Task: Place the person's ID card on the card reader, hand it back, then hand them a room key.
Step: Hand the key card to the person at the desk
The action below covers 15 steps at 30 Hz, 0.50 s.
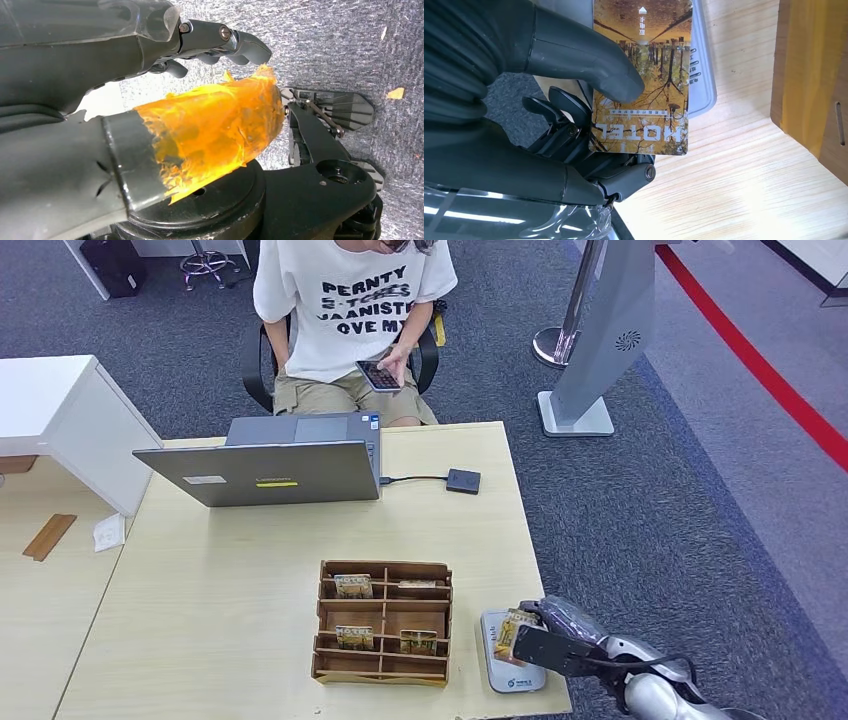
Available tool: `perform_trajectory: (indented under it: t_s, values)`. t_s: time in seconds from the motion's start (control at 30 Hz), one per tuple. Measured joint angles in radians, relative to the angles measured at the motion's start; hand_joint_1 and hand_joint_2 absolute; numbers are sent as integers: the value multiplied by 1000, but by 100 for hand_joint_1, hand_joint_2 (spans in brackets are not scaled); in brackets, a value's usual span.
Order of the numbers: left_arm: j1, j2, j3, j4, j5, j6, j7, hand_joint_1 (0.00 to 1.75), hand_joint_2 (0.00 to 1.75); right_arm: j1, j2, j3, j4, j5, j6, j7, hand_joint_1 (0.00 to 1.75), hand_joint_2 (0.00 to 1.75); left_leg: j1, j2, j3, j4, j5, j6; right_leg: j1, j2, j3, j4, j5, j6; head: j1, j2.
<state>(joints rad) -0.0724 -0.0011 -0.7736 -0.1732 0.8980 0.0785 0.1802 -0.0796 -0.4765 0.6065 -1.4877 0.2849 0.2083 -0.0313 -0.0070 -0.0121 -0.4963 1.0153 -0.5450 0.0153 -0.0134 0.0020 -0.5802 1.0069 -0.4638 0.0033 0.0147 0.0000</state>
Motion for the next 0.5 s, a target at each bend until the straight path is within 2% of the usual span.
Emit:
perform_trajectory:
  t_s: [0.5]
  values:
    - [0,0,-1,0,1,2,1,0,0,0,-3,0,-1,6,-1,0,175,175,0,0,0,0,0,0,0,0,0,0,0,0,0,0]
